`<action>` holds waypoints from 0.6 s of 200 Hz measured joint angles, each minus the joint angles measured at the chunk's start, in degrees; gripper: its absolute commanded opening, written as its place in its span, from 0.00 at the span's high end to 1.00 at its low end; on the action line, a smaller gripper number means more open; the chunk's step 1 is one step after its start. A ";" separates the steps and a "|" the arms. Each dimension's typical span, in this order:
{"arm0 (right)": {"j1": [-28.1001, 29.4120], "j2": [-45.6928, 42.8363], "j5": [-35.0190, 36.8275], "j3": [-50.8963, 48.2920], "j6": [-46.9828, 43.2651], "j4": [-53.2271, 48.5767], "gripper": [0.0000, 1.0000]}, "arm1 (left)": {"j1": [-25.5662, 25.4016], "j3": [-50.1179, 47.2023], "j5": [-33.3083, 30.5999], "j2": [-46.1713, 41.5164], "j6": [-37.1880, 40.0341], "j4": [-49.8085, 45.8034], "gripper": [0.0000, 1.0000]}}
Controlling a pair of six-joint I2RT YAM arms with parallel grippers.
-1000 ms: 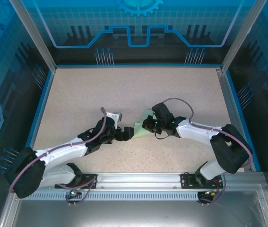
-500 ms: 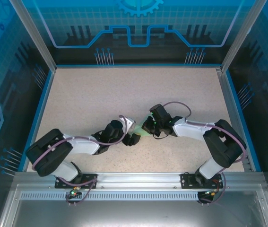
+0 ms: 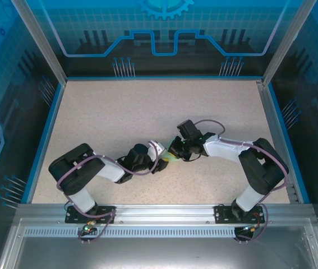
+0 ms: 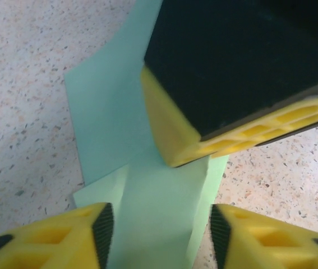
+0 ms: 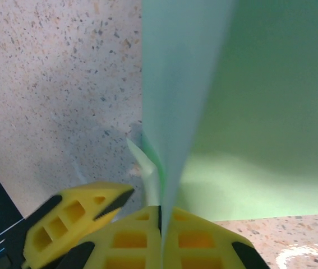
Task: Fold a paper plane with a square sheet of paper (pick it up from the middle)
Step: Fourth fold the wing at the center of the table.
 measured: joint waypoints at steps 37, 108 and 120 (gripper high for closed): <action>-0.44 0.26 -1.29 0.37 0.17 -0.02 0.96 | 0.00 0.02 0.55 0.76 0.11 1.60 0.64; -1.92 0.44 -1.90 0.44 0.09 -0.63 0.88 | 0.00 0.02 2.64 1.11 -0.09 1.97 0.77; -2.16 0.44 -2.12 0.44 0.02 -0.66 0.81 | 0.00 0.02 3.04 1.11 -0.11 1.97 0.78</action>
